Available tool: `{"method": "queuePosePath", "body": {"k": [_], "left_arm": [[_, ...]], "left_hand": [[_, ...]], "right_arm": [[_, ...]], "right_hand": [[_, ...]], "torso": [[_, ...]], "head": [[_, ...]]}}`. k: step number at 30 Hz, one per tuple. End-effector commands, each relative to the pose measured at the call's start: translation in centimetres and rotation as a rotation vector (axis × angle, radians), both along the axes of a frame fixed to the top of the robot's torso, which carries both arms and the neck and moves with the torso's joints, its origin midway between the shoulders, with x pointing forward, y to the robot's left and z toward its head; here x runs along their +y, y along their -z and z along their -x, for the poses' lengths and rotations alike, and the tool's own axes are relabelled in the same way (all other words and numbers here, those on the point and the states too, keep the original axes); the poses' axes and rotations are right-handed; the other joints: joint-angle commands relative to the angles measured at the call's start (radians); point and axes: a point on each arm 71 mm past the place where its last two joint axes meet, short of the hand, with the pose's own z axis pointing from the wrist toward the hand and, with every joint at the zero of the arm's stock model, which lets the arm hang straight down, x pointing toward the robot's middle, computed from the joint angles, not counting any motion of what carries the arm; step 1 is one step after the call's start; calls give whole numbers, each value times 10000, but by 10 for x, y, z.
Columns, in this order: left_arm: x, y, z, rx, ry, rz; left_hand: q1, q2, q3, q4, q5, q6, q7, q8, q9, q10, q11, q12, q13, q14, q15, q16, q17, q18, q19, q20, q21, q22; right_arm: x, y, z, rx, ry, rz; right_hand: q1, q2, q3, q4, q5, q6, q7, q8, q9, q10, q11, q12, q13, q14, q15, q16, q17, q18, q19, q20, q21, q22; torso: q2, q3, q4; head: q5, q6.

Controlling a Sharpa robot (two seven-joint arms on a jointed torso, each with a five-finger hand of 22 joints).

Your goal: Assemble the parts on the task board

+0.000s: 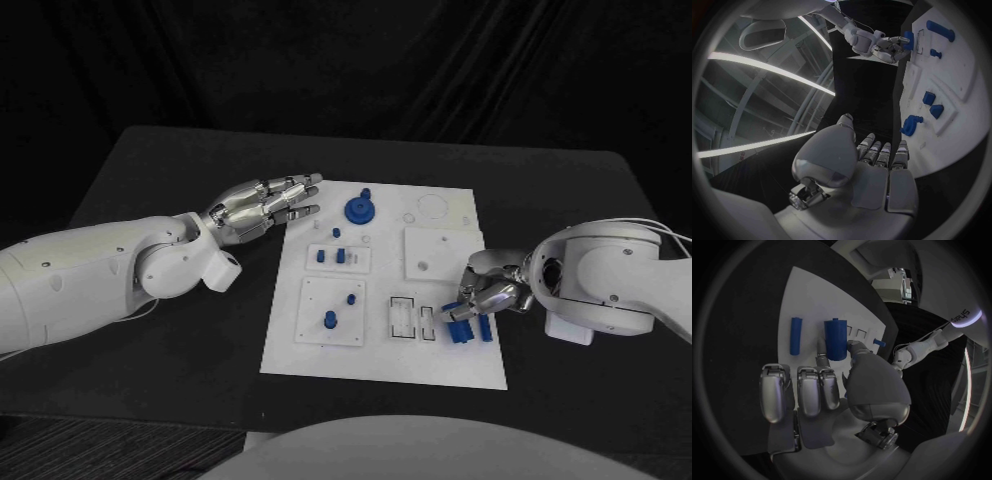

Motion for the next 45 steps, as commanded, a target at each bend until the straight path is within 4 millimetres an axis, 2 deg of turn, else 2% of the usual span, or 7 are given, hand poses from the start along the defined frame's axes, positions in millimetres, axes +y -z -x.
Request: {"method": "queuePosePath", "body": {"k": [1,9,21,26,31,36,45], "left_arm": [[-1,0,2,-20,127,165],[-1,-1,2,-27,100,155],[0,-1,2,-28,111,174],[-1,-1,2,-19,126,173],[-1,-1,2,2,155,170],[-1,-1,2,5,148,163],[-1,0,2,16,164,160]], "left_hand": [[8,73,26,-7,56,-3,60,38,14,19,65,35,14,-3,40,-36,-17,38,33,26,1,11],[14,71,27,-23,57,2,72,43,15,95,113,88,41,-3,37,-36,-17,36,42,19,7,24],[14,72,27,-28,57,5,76,45,15,131,132,113,53,-3,37,-36,-17,34,44,19,7,21],[14,72,27,-28,57,5,76,45,15,131,132,113,53,-3,37,-36,-17,34,44,19,7,21],[14,72,27,-28,57,5,76,45,15,131,132,113,53,-3,37,-36,-17,34,44,19,7,21],[14,74,28,-31,58,10,77,48,16,146,140,123,58,-3,38,-36,-17,33,45,18,8,21],[14,74,28,-31,58,10,77,48,16,146,140,123,58,-3,38,-36,-17,33,45,18,8,21]], "right_arm": [[5,-7,2,588,1013,-1555],[14,-9,0,1222,1551,-2284],[24,0,-5,503,1153,-1763],[28,4,-8,352,1086,-1653],[32,7,-8,351,1019,-1571],[34,10,-8,285,960,-1492],[38,12,-6,424,733,-1385]], "right_hand": [[-194,-20,2457,-1982,804,81,-11,59,187,1076,0,25,2627,1032,-8,26,2633,57,780,25,-63,2453],[-845,35,2739,-1941,-100,-29,13,53,201,1076,28,25,2627,1032,19,26,2633,98,702,52,-197,2398],[-1146,46,2783,-1864,-360,-139,38,22,188,1076,49,25,2627,1032,35,26,2633,148,603,68,-367,2330],[-1254,56,2809,-1860,-627,-251,65,-18,171,1076,67,25,2627,1032,46,26,2633,166,569,77,-430,2305],[-1571,116,2685,-1697,-1911,-428,136,-68,145,1076,135,25,2627,1032,107,26,2633,177,548,129,-476,2287],[-1791,145,2548,-1525,-2537,-502,180,-90,113,1076,176,25,2627,1032,140,26,2633,186,533,162,-510,2275],[-2081,195,2390,-1270,-2880,-490,201,-80,74,1076,197,25,2627,1032,160,26,2633,188,532,185,-522,2273]], "torso": [[-4,7,-2],[-13,-18,10],[13,-39,48],[23,-15,16],[29,3,0],[20,-2,1],[9,-2,5]], "head": [[-56,2],[-68,2],[-118,2],[-70,2],[-57,2],[-55,2],[-30,2]]}}
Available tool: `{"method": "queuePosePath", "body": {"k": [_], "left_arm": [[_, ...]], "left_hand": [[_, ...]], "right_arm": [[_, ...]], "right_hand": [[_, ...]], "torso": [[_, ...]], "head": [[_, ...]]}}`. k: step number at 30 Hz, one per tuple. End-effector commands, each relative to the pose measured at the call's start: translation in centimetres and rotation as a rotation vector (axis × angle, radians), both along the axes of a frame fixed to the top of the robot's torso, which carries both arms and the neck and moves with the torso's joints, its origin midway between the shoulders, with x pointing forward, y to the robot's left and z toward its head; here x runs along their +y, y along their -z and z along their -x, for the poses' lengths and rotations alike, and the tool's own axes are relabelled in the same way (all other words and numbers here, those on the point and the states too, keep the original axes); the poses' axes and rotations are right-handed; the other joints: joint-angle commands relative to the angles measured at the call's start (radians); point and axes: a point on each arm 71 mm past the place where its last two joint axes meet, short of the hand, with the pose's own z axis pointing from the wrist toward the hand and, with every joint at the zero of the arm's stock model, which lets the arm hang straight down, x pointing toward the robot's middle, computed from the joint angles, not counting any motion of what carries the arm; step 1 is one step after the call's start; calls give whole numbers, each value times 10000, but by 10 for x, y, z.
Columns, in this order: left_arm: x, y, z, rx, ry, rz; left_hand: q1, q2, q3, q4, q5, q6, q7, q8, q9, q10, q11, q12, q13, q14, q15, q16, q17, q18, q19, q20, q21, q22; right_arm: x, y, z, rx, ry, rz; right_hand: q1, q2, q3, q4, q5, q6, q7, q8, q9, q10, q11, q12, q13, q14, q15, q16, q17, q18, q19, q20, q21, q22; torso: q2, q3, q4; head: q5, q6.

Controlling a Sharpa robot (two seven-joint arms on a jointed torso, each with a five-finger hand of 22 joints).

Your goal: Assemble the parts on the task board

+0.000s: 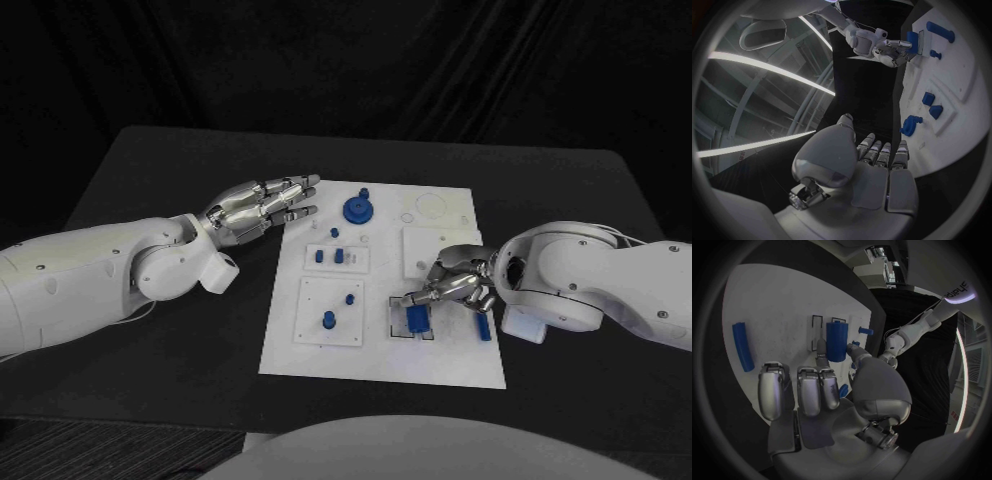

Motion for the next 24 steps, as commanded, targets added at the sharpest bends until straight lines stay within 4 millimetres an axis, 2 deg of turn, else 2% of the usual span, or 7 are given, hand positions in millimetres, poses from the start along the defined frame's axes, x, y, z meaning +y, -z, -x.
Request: {"method": "queuePosePath", "body": {"k": [1,4,6,8,11,16,24], "left_arm": [[-2,0,1,-1,154,152],[-2,0,1,0,158,152],[-2,0,1,1,158,150],[-2,0,1,3,155,148],[-1,0,1,9,154,142],[-1,0,1,20,166,138],[-2,0,1,30,184,136]], "left_hand": [[14,74,28,-31,58,11,78,48,17,21,17,36,8,-3,38,-36,-15,33,45,19,8,15],[14,74,28,-31,58,11,78,48,17,21,17,36,8,-3,38,-36,-15,33,45,19,8,15],[14,74,28,-31,58,11,78,48,17,21,17,36,8,-3,38,-36,-15,33,45,19,8,15],[14,74,28,-31,58,11,78,48,17,21,17,36,8,-3,38,-36,-15,33,45,19,8,15],[13,75,27,-35,59,18,81,51,18,29,23,42,11,-3,42,-36,-15,32,48,18,10,19],[13,75,27,-35,59,18,81,51,18,29,23,42,11,-3,42,-36,-15,32,48,18,10,19],[11,76,27,-36,58,23,84,53,19,30,23,43,10,-3,49,-36,-15,31,54,20,13,31]], "right_arm": [[0,3,1,-4,-61,198],[1,5,2,48,-114,208],[1,5,2,75,-147,207],[2,6,3,99,-179,209],[2,6,4,135,-235,213],[4,6,5,178,-314,218],[4,7,5,201,-375,208]], "right_hand": [[-202,-7,343,-227,-171,-45,7,-47,-41,1041,93,25,2632,1040,79,26,2634,190,565,81,-66,2273],[-330,-4,267,-116,-344,-39,13,-51,-70,1041,100,25,2632,1040,87,26,2634,195,556,88,-85,2267],[-507,0,144,46,-772,-26,21,-52,-109,1041,109,25,2632,1040,95,26,2634,201,545,97,-109,2258],[-535,0,114,74,-874,-22,20,-51,-119,1041,109,25,2632,1040,95,26,2634,202,543,98,-114,2257],[-588,-33,-22,140,-1428,-10,18,-42,-159,1041,109,25,2632,1040,95,26,2634,203,543,101,-119,2257],[-595,-100,-234,173,-2080,0,21,-23,-202,1041,110,25,2632,1040,96,26,2634,206,540,102,-133,2254],[-725,-205,-496,281,-2373,-56,44,-38,-248,1041,131,25,2632,1040,111,26,2634,239,472,113,-257,2208]], "torso": [[-6,1,5],[-9,0,4],[-11,1,0],[-10,-3,4],[-11,-3,5],[-17,-6,3],[-9,5,7]], "head": [[22,2],[17,2],[31,2],[37,2],[48,2],[50,2],[51,2]]}}
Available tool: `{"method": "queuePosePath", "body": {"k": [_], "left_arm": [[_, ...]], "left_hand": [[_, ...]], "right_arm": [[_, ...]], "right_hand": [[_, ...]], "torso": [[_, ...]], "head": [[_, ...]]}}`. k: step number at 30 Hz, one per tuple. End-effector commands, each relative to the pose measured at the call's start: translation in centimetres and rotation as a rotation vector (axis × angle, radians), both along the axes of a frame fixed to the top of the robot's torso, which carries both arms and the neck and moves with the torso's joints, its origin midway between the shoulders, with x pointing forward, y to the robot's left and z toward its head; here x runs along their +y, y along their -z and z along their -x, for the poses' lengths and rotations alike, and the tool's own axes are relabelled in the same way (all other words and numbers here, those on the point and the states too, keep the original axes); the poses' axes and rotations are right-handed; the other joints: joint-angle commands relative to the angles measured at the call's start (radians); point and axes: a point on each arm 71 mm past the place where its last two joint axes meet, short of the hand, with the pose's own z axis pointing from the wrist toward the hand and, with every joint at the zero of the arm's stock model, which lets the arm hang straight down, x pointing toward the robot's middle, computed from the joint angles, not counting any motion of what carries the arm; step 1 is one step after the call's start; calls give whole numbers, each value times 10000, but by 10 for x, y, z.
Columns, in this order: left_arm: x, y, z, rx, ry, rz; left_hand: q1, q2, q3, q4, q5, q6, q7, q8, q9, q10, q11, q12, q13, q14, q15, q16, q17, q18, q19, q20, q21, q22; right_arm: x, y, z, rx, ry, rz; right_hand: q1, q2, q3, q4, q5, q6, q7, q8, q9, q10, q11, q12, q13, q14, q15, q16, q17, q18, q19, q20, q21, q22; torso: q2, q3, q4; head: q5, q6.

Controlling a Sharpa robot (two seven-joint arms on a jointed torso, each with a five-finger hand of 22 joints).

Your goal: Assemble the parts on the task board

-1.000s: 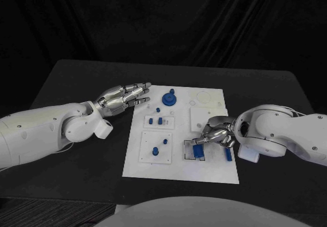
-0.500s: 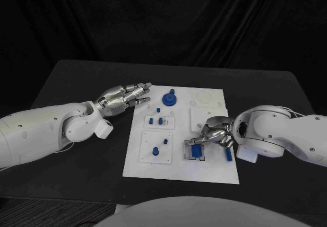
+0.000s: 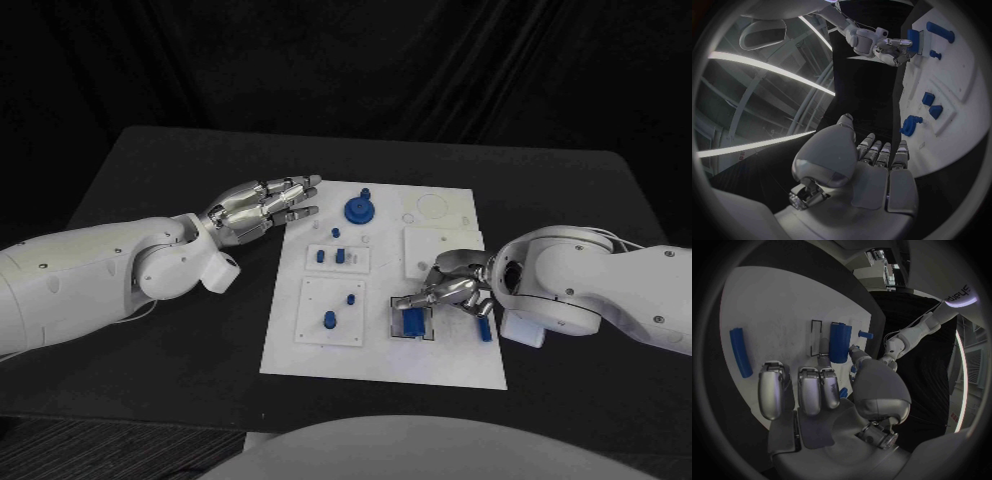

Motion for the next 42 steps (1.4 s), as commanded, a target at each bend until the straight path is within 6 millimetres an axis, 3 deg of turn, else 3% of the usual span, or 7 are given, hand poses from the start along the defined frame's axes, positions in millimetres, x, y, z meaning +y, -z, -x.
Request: {"method": "queuePosePath", "body": {"k": [1,20,28,33,42], "left_arm": [[-2,0,1,9,167,152],[-1,0,1,35,197,148],[0,0,1,41,177,141],[1,0,1,43,156,133],[1,1,1,38,120,107]], "left_hand": [[11,76,27,-36,59,21,82,53,10,30,23,44,12,-3,49,-36,-9,31,54,19,13,20],[11,83,29,-43,61,28,86,58,11,33,22,46,12,-3,73,-36,-9,27,61,29,17,29],[11,83,29,-43,61,28,86,58,11,33,22,46,12,-3,73,-36,-9,27,61,29,17,29],[10,89,31,-45,63,55,99,65,15,35,22,48,13,-3,80,-36,-9,25,71,33,23,49],[9,94,33,-51,64,108,129,83,24,51,19,59,18,-3,83,-36,-9,25,82,33,30,66]], "right_arm": [[0,2,2,103,-109,159],[0,2,0,-49,1,6],[-4,-1,1,-261,153,-265],[-11,-14,-1,-613,289,-821],[-36,-47,-9,-858,691,-1290]], "right_hand": [[-28,-74,-141,23,-163,-50,35,-53,-27,1042,68,25,2634,1073,79,26,2634,75,428,81,-67,2204],[-544,-8,-1437,924,-1452,-146,73,27,-118,1042,103,25,2634,1073,112,26,2634,108,368,115,-214,2160],[-689,3,-1732,1239,-1478,-176,76,42,-129,1042,105,25,2634,1073,111,26,2634,116,356,114,-248,2150],[-643,241,-1807,1441,-1436,-90,49,120,-112,1042,85,25,2634,1073,97,26,2634,98,398,107,-181,2176],[373,500,-1833,983,-936,48,-57,494,103,1042,-10,25,2634,1073,21,26,2634,50,496,37,-4,2245]], "torso": [[4,4,0],[3,-2,0],[7,-2,-5],[4,-1,-1],[7,9,-24]], "head": [[19,2],[52,2],[87,2],[87,2],[95,2]]}}
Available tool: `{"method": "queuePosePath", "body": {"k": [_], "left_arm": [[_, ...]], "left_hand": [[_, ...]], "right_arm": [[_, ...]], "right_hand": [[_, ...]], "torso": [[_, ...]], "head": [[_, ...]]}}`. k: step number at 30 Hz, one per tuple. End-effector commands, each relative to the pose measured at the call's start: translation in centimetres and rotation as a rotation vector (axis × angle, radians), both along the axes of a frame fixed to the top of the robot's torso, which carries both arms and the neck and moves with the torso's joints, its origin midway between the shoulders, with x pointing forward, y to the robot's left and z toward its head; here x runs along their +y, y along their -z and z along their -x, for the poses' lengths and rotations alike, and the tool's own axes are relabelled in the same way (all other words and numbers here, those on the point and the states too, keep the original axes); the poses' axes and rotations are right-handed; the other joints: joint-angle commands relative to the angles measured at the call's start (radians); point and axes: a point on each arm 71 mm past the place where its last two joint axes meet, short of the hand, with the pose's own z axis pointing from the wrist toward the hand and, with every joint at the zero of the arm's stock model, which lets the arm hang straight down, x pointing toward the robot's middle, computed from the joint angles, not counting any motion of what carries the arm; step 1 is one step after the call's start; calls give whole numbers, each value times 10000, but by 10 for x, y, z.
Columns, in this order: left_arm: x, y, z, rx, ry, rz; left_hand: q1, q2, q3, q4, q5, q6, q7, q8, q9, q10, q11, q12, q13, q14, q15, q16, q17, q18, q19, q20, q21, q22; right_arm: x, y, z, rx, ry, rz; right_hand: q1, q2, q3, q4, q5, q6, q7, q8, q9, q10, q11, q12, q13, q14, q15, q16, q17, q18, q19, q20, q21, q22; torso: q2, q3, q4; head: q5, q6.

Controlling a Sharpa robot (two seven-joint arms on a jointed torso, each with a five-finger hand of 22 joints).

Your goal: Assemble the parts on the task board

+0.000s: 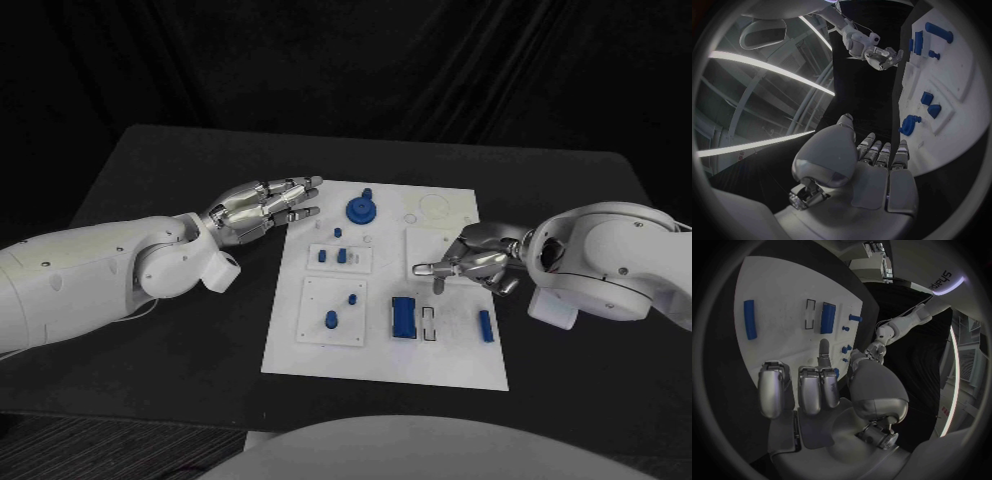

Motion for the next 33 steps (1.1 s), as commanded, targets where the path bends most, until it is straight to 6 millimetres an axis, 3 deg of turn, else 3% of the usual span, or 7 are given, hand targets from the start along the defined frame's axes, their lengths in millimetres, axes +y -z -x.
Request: {"method": "queuePosePath", "body": {"k": [1,5,6,10,19,24,33], "left_arm": [[-2,0,1,-14,105,129],[-1,0,1,-21,66,112],[-1,0,1,-24,55,107],[0,0,1,-42,22,103],[1,0,1,-49,-30,67],[2,0,0,-72,-81,50],[1,0,0,-65,-66,51]], "left_hand": [[9,94,33,-52,64,34,54,39,17,51,20,61,10,-3,84,-36,-17,25,46,-3,30,11],[10,89,31,-56,63,64,69,50,21,64,22,70,15,-3,82,-36,-17,25,51,-3,33,15],[10,89,31,-56,63,64,69,50,21,64,22,70,15,-3,82,-36,-17,25,51,-3,33,15],[11,84,29,-61,65,82,76,56,24,70,25,75,16,-3,78,-36,-17,25,52,-5,33,13],[14,78,27,-67,66,97,82,62,26,78,29,80,19,-3,71,-36,-17,26,57,-7,36,22],[18,73,26,-73,68,117,89,69,29,86,33,86,21,-3,68,-36,-17,26,60,-10,38,25],[20,72,26,-76,71,106,88,68,27,87,35,86,20,-3,68,-36,-17,26,64,-10,40,31]], "right_arm": [[-8,-5,-1,61,208,-483],[-24,-7,-5,-39,585,-53],[-28,-7,-5,-103,640,113],[-43,-8,-4,-552,667,1123],[-71,0,3,-283,884,2795],[-78,5,5,-289,861,3292],[-83,19,11,-55,543,3914]], "right_hand": [[338,32,-17,-199,250,26,-63,183,142,1078,-67,25,2627,1040,-31,26,2634,48,507,-51,74,2255],[568,100,-19,-338,564,3,-93,292,224,1078,-93,25,2627,1040,-55,26,2634,27,548,-75,152,2284],[856,77,17,-560,851,-29,-105,312,225,1078,-106,25,2627,1040,-71,26,2634,14,572,-92,200,2302],[1880,-22,237,-1299,978,-84,-136,338,208,1078,-142,25,2627,1040,-101,26,2634,-13,622,-120,300,2337],[1396,127,-99,-937,833,240,-133,90,-253,1078,-134,25,2627,1040,-94,26,2634,-28,647,-118,356,2356],[1412,152,-133,-953,896,396,-155,1,-416,1078,-139,25,2627,1040,-100,26,2634,-27,644,-123,354,2354],[1208,243,-337,-844,828,1178,-386,270,-325,1078,-325,25,2627,1040,-248,26,2634,-31,654,-239,378,2362]], "torso": [[2,2,-9],[-7,-7,-2],[-11,-8,-2],[-18,-29,7],[-10,-13,-18],[2,-9,16],[-10,-5,-27]], "head": [[17,0],[7,0],[1,0],[-23,0],[-58,0],[-153,0],[-127,0]]}}
